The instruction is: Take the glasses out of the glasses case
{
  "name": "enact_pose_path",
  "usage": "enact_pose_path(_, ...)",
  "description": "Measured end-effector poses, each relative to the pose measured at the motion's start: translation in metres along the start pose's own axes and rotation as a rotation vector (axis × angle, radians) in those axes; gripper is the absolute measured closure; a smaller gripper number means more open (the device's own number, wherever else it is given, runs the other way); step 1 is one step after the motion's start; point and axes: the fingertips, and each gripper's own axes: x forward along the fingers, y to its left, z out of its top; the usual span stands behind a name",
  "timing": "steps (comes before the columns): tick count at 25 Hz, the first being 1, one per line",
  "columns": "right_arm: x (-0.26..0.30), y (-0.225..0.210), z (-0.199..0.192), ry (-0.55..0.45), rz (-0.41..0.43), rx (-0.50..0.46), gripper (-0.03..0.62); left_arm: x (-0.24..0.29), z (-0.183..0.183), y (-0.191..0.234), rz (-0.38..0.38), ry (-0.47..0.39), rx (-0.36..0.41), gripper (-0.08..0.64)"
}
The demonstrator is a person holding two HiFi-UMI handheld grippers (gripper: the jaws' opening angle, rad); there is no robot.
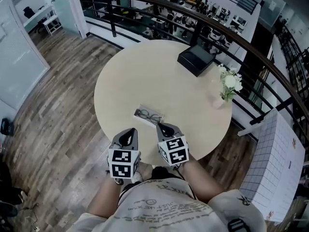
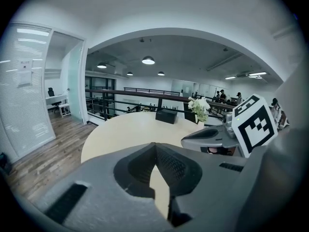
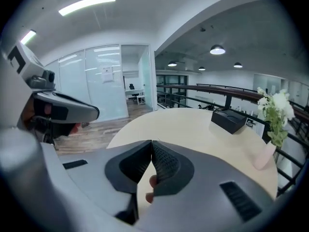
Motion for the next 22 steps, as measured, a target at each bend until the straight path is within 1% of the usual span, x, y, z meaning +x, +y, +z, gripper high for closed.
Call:
enact_pose_path(3,0.020,-0.004,-0.006,0.043,0.033,-0.064,0.578,0.000,-0.004,0.008,0.044,0.016,-0.024,0.551)
enact_pose_path(6,0.038,-0.007,-0.009,0.060,0.057,-0.129,0.577,-0.003,-0.011,0.018,0.087,0.031,-0.048,0.551)
enact_pose_path(9,0.051,0.001,-0.015,0.082,0.088,-0.190,0.577,-0.014,-0.021,0.026,0.130,0.034,-0.073,0.551)
enact_pose_path(11,0.061,0.005,-0.015,0.105,0.122,-0.244,0.527,-0.017,-0.024,0.033,0.160,0.037,-0.091,0.551)
enact_pose_path(13,0.077,0.005,-0.014,0.127,0.158,-0.311,0.523,-0.014,-0.023,0.038,0.185,0.043,-0.108,0.551)
enact_pose_path(17,0.100,0.006,-0.029,0.197,0.208,-0.429,0.515,-0.013,-0.032,0.042,0.219,0.062,-0.137,0.551)
enact_pose_path(22,0.129,0.004,-0.053,0.292,0.233,-0.555,0.512,-0.016,-0.041,0.049,0.264,0.073,-0.163,0.551)
